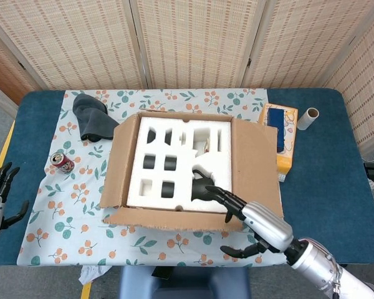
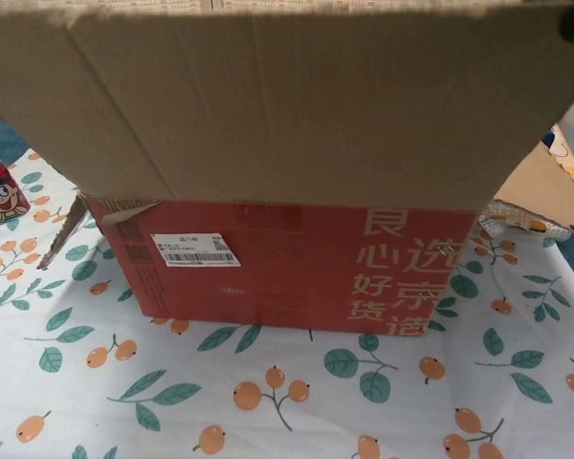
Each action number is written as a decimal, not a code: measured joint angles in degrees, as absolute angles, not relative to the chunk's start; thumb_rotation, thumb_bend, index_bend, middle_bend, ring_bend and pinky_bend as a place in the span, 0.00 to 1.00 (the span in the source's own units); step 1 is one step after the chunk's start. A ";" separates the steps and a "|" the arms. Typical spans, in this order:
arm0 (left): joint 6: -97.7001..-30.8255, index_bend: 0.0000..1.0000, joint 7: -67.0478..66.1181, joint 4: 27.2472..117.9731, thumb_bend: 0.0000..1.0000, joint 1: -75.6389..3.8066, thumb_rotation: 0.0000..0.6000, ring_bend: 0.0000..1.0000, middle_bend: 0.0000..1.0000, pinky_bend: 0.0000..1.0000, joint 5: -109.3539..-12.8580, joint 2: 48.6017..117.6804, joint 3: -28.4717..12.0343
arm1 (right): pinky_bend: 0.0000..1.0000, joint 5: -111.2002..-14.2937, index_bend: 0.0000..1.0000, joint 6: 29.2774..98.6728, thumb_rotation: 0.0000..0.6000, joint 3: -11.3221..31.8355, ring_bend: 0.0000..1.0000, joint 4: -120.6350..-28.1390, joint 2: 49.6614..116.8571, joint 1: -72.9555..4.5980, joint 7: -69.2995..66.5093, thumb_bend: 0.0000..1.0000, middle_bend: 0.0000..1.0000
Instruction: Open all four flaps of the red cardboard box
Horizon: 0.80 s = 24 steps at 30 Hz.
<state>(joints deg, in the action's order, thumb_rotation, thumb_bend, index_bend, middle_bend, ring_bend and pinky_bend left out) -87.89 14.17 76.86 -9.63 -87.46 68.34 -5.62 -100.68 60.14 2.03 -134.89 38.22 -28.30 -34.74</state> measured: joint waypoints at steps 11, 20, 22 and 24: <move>-87.39 0.00 14.18 76.49 0.46 -10.07 1.00 0.00 0.00 0.00 -87.72 68.53 -5.46 | 0.37 -103.43 0.00 64.98 1.00 -1.79 0.05 -129.68 40.58 -23.55 -33.48 0.34 0.00; -86.62 0.00 12.97 77.38 0.46 -10.26 1.00 0.00 0.00 0.00 -87.53 67.96 -5.23 | 0.05 -97.99 0.00 67.74 1.00 1.10 0.00 -121.54 46.45 -22.25 -17.23 0.33 0.00; -86.55 0.00 12.30 77.63 0.46 -10.25 1.00 0.00 0.00 0.00 -87.55 67.89 -5.12 | 0.01 -96.24 0.00 68.71 1.00 1.53 0.00 -119.05 47.89 -21.42 -10.89 0.33 0.00; -86.30 0.00 11.54 77.88 0.46 -10.30 1.00 0.00 0.00 0.00 -87.61 67.85 -4.95 | 0.00 -93.85 0.00 70.63 1.00 2.16 0.00 -115.99 50.23 -20.16 -4.04 0.34 0.00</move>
<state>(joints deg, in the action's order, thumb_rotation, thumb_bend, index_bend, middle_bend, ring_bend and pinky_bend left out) -86.30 11.54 77.88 -10.30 -87.61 67.85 -4.95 -93.85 70.63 2.16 -115.99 50.23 -20.16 -4.04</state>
